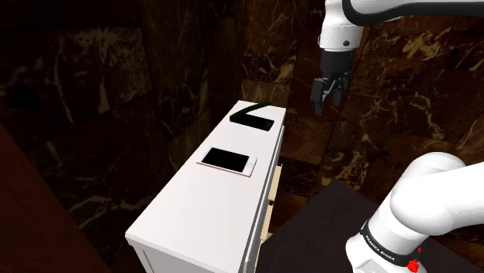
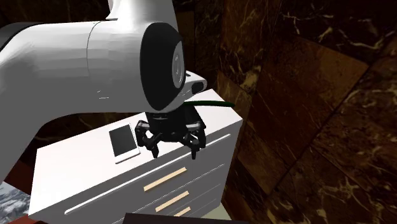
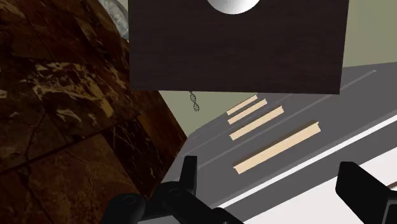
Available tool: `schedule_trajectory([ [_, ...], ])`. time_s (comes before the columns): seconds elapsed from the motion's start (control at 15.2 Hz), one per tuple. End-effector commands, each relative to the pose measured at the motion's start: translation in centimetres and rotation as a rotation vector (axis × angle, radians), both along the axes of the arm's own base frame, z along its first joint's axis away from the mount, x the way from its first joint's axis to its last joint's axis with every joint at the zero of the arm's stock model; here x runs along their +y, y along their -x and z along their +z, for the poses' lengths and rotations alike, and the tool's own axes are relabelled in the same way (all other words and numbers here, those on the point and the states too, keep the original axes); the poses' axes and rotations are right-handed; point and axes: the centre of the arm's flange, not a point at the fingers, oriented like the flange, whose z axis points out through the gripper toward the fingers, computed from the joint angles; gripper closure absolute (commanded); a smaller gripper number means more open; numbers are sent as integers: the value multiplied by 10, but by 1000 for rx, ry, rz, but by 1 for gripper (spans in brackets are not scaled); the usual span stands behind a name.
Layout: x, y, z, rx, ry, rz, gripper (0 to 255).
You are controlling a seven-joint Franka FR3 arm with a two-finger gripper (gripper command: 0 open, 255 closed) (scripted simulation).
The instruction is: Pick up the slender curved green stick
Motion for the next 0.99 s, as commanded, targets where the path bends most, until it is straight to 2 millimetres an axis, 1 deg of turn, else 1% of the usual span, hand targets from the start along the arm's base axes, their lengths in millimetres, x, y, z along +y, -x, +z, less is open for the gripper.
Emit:
schedule_trajectory([
  [0.0,0,0,0,0,0,0,0],
  [0.26,22,-46,-15,-6,11,-161,0],
  [0.46,33,-82,-27,-11,20,-282,0],
  [0.73,41,-132,-42,-17,31,-443,0],
  [0.92,41,-169,-54,-22,40,-564,0],
])
